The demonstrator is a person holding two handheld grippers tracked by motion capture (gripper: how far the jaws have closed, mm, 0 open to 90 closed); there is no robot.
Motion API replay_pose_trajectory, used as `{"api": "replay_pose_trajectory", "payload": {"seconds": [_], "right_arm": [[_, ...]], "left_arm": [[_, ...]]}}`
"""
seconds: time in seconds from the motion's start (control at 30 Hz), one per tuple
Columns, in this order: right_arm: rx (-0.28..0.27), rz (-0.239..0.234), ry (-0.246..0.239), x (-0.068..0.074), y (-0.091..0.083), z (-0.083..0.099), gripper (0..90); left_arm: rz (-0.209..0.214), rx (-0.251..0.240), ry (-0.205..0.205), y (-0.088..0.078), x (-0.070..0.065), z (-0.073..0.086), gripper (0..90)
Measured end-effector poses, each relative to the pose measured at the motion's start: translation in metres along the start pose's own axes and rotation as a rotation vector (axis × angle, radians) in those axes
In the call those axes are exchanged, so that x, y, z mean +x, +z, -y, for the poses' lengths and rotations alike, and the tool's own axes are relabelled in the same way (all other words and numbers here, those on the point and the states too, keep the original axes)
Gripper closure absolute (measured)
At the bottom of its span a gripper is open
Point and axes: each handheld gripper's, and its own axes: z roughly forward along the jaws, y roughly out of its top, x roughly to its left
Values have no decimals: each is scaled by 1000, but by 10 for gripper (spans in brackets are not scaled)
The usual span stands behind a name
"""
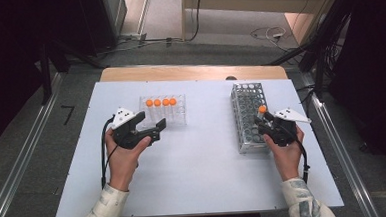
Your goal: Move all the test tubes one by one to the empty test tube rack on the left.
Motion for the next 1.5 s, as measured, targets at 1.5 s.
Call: {"api": "replay_pose_trajectory", "payload": {"seconds": [1.5], "right_arm": [[-131, -111, -29, 23, -44, -35, 715]], "left_arm": [[13, 18, 6, -1, -4, 2, 178]]}}
